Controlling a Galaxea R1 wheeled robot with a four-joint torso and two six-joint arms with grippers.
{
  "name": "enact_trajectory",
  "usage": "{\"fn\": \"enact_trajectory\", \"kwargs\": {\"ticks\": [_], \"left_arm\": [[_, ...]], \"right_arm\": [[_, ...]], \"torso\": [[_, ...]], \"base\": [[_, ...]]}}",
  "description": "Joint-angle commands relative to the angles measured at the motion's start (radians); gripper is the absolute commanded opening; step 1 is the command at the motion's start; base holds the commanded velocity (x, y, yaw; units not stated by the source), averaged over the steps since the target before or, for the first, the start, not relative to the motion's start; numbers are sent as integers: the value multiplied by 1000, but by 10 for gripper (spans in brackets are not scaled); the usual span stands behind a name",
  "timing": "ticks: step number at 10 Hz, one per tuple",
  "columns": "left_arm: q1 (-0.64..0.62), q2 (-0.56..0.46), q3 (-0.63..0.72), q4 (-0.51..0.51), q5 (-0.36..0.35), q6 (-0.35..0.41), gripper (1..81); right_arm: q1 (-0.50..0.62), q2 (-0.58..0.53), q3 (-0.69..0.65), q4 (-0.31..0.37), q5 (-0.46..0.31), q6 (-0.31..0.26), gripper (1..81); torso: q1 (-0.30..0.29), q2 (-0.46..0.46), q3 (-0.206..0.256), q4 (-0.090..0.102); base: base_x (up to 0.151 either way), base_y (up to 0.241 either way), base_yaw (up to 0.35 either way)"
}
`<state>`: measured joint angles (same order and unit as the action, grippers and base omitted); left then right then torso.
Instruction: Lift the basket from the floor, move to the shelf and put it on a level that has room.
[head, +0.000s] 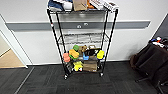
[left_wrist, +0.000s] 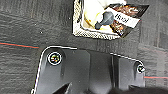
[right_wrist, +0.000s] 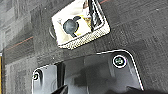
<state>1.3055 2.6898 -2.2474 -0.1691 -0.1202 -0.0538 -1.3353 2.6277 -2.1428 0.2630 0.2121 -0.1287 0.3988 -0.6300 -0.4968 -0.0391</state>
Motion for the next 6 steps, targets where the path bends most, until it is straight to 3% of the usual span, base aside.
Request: {"fn": "enact_trajectory", "kwargs": {"ticks": [1, 2, 3, 6], "left_arm": [[-61, -16, 0, -23, 60, 2, 811], [-67, -16, -8, -32, 62, 2, 811], [-77, -16, -9, -36, 62, 2, 811], [-134, -13, -11, -72, 115, 2, 811]], "right_arm": [[53, -16, -8, 12, -57, 4, 811], [57, -16, -21, 15, -71, 14, 811], [58, -15, -29, 13, -85, 14, 811], [86, -12, -55, 12, -149, 14, 811]], "torso": [[63, -98, -91, 0], [84, -130, -121, 0], [106, -164, -60, 0], [159, -244, -113, 0]], "base": [[0, 0, 0], [0, 0, 0], [0, 0, 0], [0, 0, 0]]}}
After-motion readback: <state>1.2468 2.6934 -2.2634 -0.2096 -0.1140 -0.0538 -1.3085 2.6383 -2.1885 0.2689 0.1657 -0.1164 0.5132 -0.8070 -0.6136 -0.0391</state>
